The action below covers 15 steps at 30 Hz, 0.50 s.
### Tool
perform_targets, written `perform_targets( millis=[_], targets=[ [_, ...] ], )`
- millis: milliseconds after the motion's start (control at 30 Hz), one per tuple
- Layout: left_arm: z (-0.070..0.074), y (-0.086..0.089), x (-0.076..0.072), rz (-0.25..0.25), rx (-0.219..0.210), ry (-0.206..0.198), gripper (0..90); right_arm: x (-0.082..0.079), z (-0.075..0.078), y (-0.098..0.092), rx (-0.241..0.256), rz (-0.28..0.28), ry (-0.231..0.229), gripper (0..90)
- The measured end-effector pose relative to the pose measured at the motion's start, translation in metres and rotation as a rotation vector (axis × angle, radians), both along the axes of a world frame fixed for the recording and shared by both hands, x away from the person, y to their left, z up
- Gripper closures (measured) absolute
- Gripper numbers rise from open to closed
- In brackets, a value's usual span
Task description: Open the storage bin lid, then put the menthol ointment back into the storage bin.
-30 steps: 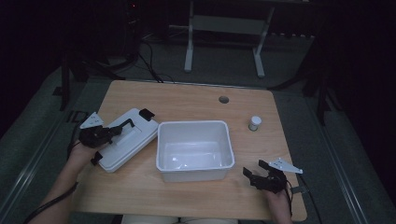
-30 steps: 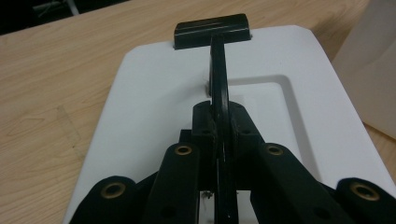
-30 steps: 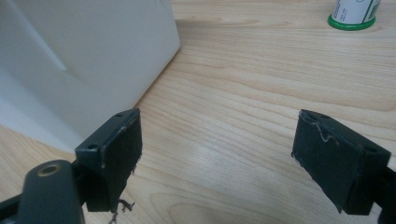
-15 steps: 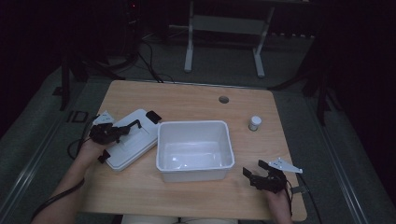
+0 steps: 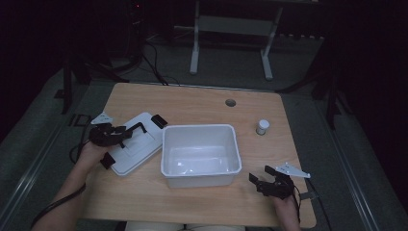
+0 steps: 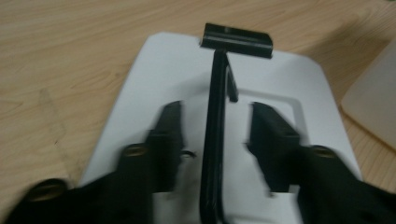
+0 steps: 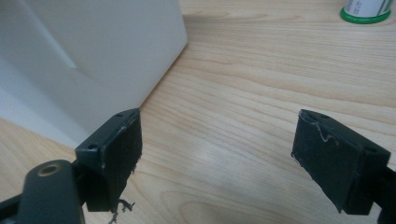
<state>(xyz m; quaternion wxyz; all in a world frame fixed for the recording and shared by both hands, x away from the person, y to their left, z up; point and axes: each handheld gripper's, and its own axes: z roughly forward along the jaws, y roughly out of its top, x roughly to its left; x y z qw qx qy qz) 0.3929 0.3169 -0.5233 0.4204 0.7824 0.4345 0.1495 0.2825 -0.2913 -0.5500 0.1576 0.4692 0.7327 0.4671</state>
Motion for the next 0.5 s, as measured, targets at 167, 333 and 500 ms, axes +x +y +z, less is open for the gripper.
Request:
perform_targets(
  millis=[167,333,500],
  targets=[
    [-0.002,0.008,-0.011,-0.014,-0.030,0.001,37.7,0.000,0.004,-0.003,-0.010,-0.016,0.001,13.8],
    [-0.004,0.015,-0.024,-0.021,-0.045,0.007,34.7,0.005,0.010,-0.010,-0.006,-0.019,0.035,14.1],
    [-0.008,0.018,-0.035,-0.022,-0.041,0.001,31.6,0.014,0.015,-0.015,-0.025,-0.015,0.031,13.4]
  ],
)
